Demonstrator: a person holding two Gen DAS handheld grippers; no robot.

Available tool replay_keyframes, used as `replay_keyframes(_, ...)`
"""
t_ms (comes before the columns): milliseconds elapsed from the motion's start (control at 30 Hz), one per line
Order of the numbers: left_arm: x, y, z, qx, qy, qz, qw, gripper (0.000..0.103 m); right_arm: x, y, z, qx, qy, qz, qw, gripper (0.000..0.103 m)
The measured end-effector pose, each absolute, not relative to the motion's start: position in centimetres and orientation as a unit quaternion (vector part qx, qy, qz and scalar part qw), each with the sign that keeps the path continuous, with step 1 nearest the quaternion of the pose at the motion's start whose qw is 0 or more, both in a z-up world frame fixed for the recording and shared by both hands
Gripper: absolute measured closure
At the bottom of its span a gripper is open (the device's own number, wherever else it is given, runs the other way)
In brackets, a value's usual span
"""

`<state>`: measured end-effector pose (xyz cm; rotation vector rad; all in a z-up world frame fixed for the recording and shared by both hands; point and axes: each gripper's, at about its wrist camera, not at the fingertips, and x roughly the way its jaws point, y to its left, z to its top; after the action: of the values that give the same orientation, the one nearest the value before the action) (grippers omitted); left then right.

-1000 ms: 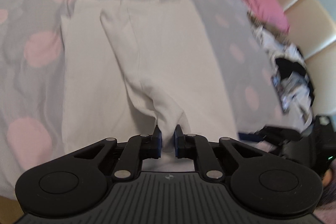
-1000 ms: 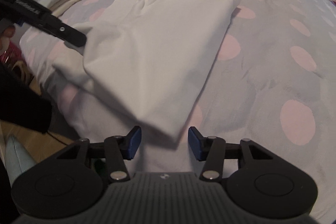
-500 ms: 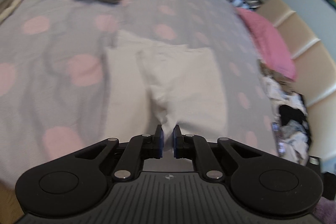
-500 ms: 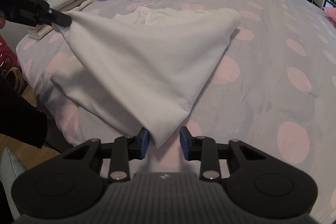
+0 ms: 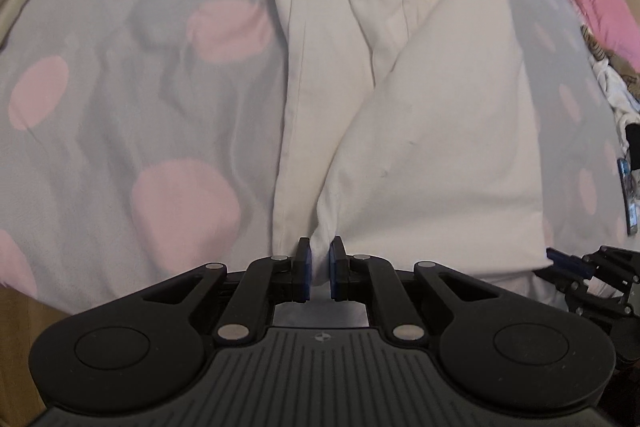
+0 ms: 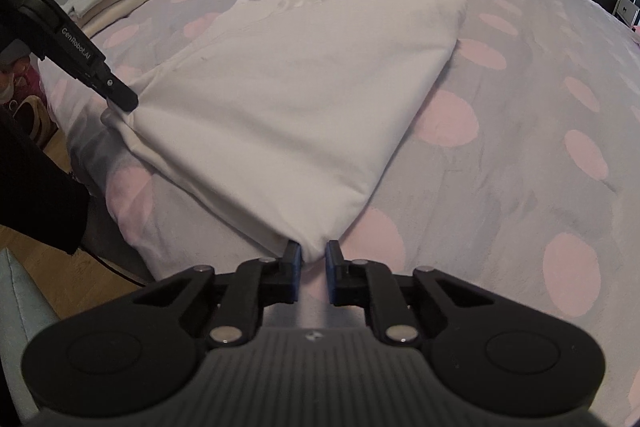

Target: Fold clothes

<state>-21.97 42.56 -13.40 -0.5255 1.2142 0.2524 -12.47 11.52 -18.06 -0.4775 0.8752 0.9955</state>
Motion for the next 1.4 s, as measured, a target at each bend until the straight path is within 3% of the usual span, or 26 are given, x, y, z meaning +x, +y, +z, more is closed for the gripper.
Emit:
replay_keyframes(167,-23.3,42.3,-10.7,-0.253,0.531,0.107,0.802,0.097,-12.4,11.2,-17.7,-0.217,0.4,0.457,0.764,0.092)
replay_keyframes(467,-21.3,41.2,-13.9,-0.211,0.582,0.117,0.777,0.095,-11.9,11.4,-18.0,-0.223,0.422,0.46,0.749,0.09)
replay_keyframes(533,-21.4,41.4,-13.5,-0.217,0.585,0.118,0.773,0.088,-11.9,10.9,-17.4,-0.224,0.431,0.462,0.742,0.086)
replay_keyframes(667,-21.9,41.5,-11.3,-0.216,0.576,0.114,0.78,0.057,-11.5,9.8,-15.6,-0.219,0.445,0.468,0.732,0.076)
replay_keyframes(1000,-17.3,44.7,-5.6,-0.17,0.51,0.085,0.839,0.057,-7.4,12.0,-12.0,-0.262,0.399,0.474,0.74,0.067)
replay_keyframes(1400,-9.3,46.5,-8.3,-0.089,0.498,0.033,0.862,0.052,-0.7,14.9,-11.6,-0.3,0.391,0.45,0.744,0.06)
